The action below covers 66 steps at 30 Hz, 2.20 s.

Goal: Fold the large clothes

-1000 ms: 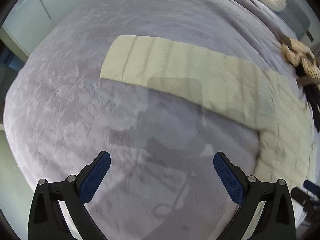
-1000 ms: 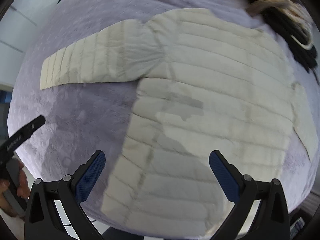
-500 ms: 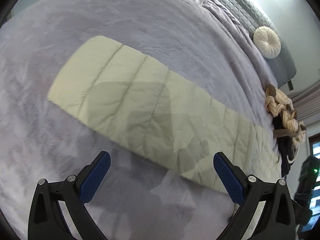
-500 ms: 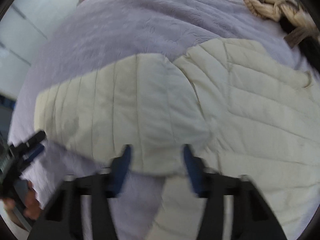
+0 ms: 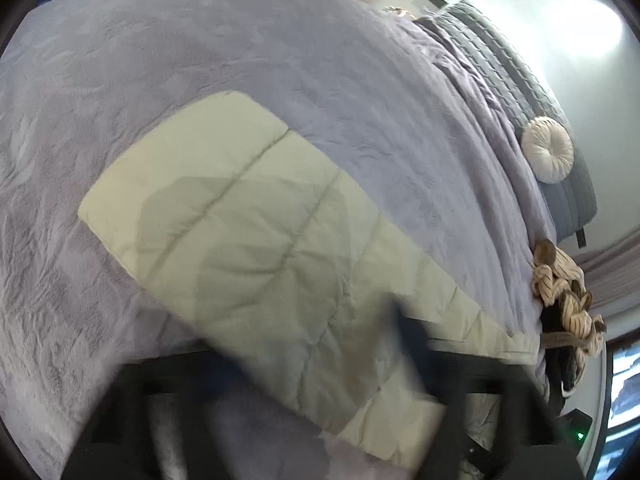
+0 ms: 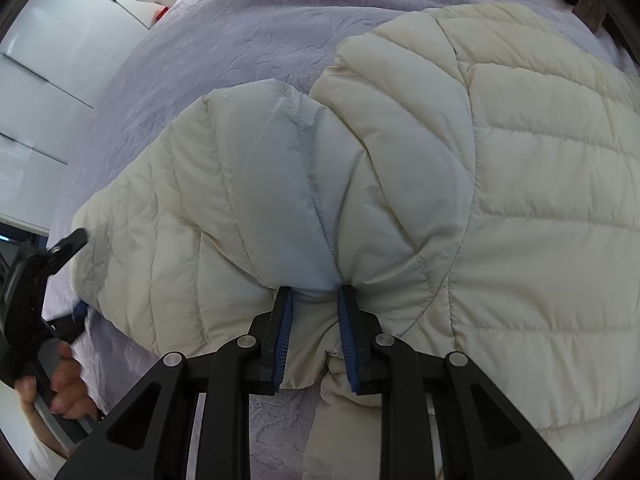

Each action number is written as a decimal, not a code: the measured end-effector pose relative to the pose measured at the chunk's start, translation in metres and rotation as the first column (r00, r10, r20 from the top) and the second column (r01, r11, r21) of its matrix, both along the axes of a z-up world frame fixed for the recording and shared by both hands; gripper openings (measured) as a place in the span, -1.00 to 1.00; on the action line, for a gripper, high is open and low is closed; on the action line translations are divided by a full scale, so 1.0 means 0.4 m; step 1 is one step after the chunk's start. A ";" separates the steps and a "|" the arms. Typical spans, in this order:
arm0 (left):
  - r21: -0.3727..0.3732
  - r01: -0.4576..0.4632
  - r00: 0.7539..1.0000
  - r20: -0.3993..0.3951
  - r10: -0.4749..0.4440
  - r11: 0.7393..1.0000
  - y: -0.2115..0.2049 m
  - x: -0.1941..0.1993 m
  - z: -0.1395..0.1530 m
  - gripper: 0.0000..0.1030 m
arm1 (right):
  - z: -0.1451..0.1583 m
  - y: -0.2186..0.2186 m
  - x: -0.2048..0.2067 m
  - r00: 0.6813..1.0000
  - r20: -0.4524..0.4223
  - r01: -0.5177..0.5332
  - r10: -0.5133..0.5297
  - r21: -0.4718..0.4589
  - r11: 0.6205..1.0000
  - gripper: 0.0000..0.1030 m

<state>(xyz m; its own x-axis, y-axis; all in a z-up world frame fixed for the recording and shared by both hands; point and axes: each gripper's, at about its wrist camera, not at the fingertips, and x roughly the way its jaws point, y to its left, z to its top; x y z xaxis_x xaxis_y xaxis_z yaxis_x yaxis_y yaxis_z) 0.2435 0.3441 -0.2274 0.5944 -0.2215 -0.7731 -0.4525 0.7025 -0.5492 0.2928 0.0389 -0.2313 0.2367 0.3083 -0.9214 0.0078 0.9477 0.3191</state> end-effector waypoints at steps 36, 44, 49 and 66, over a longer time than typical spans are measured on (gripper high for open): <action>0.408 0.818 0.504 -0.171 -0.847 0.404 -1.123 -0.048 0.150 -0.82 | 0.173 -0.736 -0.317 0.919 0.004 0.392 -0.393 0.053 0.918 -0.51; 0.527 0.764 0.548 -0.228 -0.805 0.371 -1.143 -0.077 0.162 0.73 | 0.173 -0.814 -0.367 0.908 -0.006 0.419 -0.420 0.081 0.904 -0.49; 0.517 0.752 0.573 -0.208 -0.793 0.408 -1.088 -0.096 0.205 0.73 | 0.183 -0.804 -0.359 0.918 -0.002 0.397 -0.397 0.069 0.915 -0.40; 0.599 0.589 0.794 -0.308 -0.524 0.542 -0.678 -0.152 0.144 0.73 | 0.262 -0.258 -0.182 0.891 0.274 -0.177 0.362 -0.524 0.833 0.56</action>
